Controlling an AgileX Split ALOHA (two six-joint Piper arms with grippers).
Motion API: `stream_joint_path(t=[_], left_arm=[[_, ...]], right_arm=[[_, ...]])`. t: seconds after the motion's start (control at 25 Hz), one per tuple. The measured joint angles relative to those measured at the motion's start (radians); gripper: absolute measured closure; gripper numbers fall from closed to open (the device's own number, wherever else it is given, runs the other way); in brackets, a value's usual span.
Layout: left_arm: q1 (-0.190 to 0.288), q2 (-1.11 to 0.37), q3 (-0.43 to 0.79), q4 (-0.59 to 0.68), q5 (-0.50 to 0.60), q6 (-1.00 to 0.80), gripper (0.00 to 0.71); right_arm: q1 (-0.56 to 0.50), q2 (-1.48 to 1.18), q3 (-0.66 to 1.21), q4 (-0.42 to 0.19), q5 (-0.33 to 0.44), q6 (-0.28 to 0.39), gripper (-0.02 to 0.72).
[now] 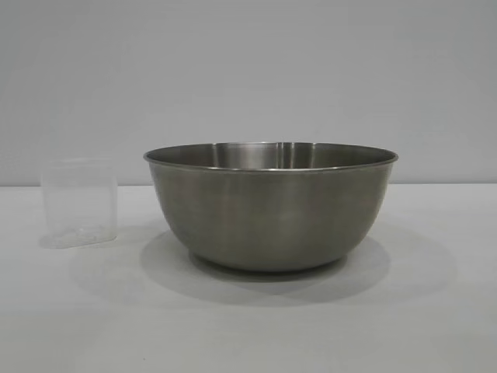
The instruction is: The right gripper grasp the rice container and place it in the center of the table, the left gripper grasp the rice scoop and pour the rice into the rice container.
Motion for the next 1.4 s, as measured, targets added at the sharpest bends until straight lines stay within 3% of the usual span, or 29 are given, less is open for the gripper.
stream_joint_path(t=[0.48, 1.4], left_arm=[[0.0, -0.153, 0.036, -0.108, 0.048, 0.088, 0.606], [0.0, -0.161, 0.036, -0.12, 0.052, 0.107, 0.606]], right_arm=[[0.0, 0.0, 0.0, 0.0, 0.0, 0.0, 0.434], [0.0, 0.0, 0.0, 0.0, 0.002, 0.0, 0.434]])
